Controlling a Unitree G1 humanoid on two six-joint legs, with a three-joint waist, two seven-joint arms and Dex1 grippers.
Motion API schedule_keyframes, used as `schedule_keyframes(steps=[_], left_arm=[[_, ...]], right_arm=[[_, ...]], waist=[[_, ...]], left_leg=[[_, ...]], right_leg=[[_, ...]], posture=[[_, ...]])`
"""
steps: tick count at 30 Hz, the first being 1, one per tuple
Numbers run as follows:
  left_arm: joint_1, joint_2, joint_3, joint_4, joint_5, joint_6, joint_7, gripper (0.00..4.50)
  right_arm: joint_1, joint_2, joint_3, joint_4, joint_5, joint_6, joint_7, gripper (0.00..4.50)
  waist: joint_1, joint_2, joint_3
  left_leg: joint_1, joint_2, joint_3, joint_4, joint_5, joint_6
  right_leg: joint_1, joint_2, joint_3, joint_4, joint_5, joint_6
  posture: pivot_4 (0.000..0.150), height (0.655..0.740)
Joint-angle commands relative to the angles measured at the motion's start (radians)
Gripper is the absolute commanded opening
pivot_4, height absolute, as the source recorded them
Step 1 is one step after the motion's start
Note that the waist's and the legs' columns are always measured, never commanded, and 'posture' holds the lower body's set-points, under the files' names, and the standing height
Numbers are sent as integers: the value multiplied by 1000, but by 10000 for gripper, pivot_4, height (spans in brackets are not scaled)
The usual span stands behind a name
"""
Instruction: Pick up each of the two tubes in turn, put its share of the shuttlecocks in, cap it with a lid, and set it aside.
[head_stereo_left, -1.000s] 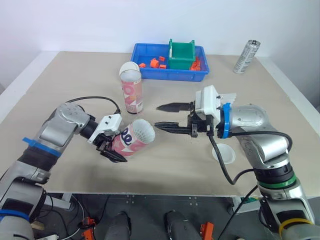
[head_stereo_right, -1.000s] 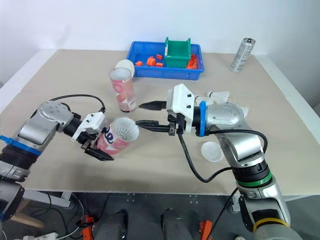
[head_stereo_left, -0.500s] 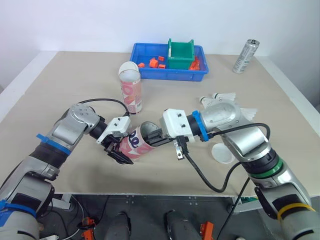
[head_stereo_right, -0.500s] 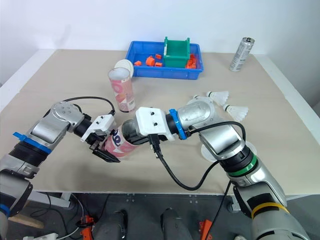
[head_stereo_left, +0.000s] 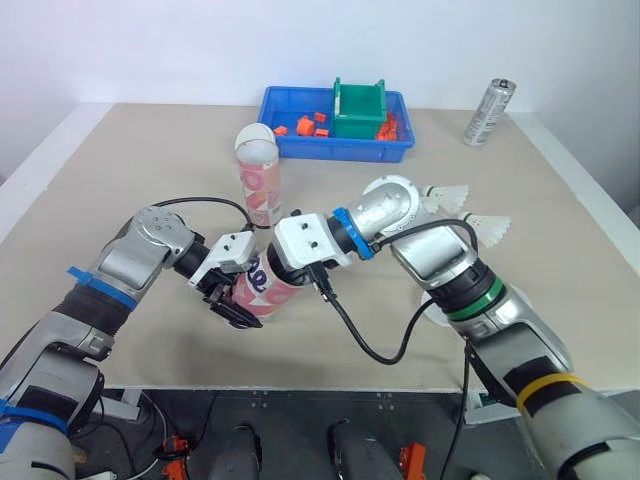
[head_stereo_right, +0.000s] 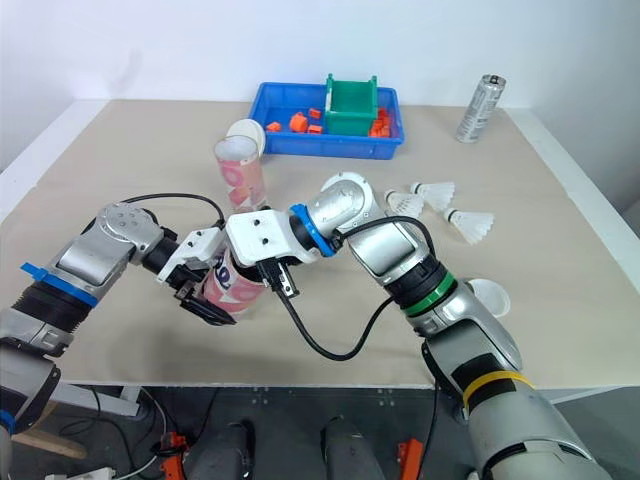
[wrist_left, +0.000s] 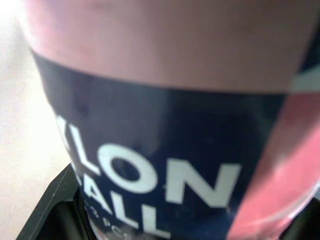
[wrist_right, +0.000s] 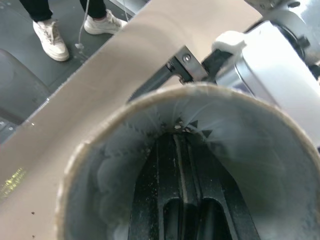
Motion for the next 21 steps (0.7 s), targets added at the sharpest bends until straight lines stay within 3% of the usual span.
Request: schedule_keyframes(steps=[1,11,21], left_arm=[[2,-14,26,-53,-19,1,1,35745],[46,-25,73,-99,-8,18,2,35745],[98,-71,134,-159,-28,27,45,35745]], right_arm=[[7,-2,-30,-30,28,7,30,346],[-92,-279,-239,-108,233,193,242,346],[34,-487,-339,-108,235,201,201,346]], waist=[[0,0,0],[4,1,1],[4,1,1]], left_leg=[[0,0,0,0,0,0],[-2,-1,-1,-1,0,0],[-2,-1,0,-1,0,0]], right_leg=[[0,0,0,0,0,0],[-1,-1,0,0,-3,0],[-1,-1,0,0,-4,0]], posture=[[1500,7367],[1500,7367],[1500,7367]])
